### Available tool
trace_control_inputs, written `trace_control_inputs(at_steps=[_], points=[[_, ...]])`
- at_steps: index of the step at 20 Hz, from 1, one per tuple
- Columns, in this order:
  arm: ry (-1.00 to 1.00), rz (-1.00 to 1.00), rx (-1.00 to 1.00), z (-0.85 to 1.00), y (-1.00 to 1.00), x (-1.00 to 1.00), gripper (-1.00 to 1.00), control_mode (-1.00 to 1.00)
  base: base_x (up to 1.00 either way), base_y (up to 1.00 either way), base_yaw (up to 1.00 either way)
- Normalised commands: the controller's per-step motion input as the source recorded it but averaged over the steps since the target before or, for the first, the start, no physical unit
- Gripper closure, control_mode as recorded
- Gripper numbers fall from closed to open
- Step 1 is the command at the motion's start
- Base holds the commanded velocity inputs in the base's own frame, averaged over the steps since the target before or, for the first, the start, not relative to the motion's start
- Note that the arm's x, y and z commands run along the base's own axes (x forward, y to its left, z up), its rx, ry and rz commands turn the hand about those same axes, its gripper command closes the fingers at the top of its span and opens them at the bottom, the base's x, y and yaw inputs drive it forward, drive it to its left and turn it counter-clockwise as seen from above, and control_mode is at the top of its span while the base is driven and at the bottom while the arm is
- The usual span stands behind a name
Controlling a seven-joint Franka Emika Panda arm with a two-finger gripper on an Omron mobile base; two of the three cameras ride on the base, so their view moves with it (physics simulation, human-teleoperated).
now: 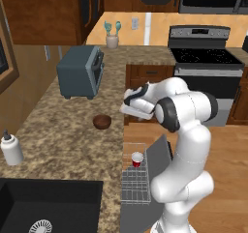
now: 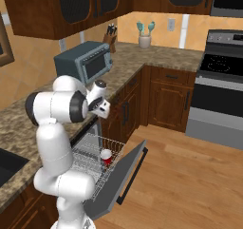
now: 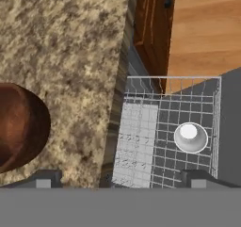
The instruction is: Pick up the cup and bowl from the counter, place them in the dishwasher, and close the dishwasher door.
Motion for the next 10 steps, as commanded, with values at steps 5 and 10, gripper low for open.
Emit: trace_control_inputs(at_steps=[5, 10], points=[[0.09, -0.22, -0.12, 0.25, 0.34, -0.01, -1.0, -1.0, 0.0, 0.0, 0.0], [0.03, -0.08, 0.0, 0.4, 0.15, -0.03, -1.0, -1.0, 0.0, 0.0, 0.0]])
